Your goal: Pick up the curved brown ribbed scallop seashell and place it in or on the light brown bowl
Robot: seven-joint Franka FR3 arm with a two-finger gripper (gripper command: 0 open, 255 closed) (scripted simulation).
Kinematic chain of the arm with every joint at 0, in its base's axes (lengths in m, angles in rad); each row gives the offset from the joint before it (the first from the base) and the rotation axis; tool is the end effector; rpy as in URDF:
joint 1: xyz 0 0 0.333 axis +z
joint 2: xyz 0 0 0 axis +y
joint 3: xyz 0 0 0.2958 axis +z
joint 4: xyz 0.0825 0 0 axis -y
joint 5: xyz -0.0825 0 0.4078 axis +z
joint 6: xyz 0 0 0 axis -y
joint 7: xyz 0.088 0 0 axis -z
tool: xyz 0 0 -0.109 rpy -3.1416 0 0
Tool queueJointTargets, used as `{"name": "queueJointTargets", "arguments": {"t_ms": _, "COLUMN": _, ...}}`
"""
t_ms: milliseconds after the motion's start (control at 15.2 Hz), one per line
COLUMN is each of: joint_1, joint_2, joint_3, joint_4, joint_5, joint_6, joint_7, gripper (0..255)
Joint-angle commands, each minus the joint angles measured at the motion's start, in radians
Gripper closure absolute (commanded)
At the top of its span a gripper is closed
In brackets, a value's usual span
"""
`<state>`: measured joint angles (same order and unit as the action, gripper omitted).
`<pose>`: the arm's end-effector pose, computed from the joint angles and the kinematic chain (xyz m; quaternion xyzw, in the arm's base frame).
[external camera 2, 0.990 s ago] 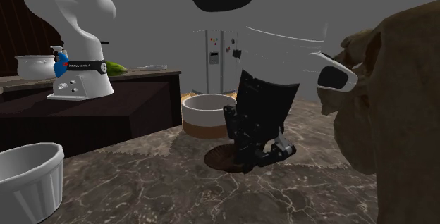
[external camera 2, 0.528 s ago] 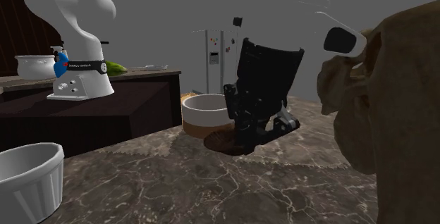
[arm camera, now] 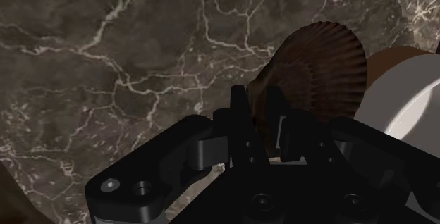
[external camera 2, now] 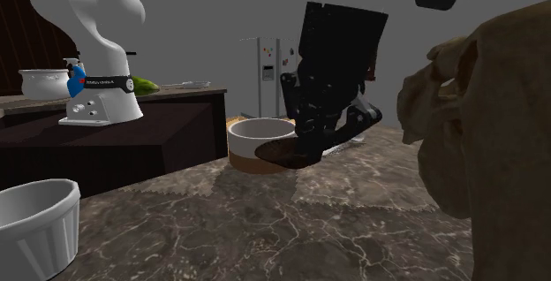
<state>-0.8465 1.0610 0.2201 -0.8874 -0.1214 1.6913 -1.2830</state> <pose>0.5751 -0.5074 0.2125 -0.9480 -0.2924 0.0335 0.1216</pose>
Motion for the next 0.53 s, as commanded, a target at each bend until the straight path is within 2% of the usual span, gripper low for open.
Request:
{"name": "queueJointTargets", "arguments": {"t_ms": 0, "joint_1": -0.001, "joint_2": -0.015, "joint_3": 0.001, "joint_4": -0.002, "joint_5": 0.001, "joint_6": -0.014, "joint_7": 0.001, "gripper": 255}}
{"name": "queueJointTargets", "arguments": {"t_ms": 462, "joint_1": 0.002, "joint_2": -0.047, "joint_3": 0.005, "joint_4": 0.037, "joint_5": 0.005, "joint_6": -0.084, "joint_7": 0.002, "gripper": 255}}
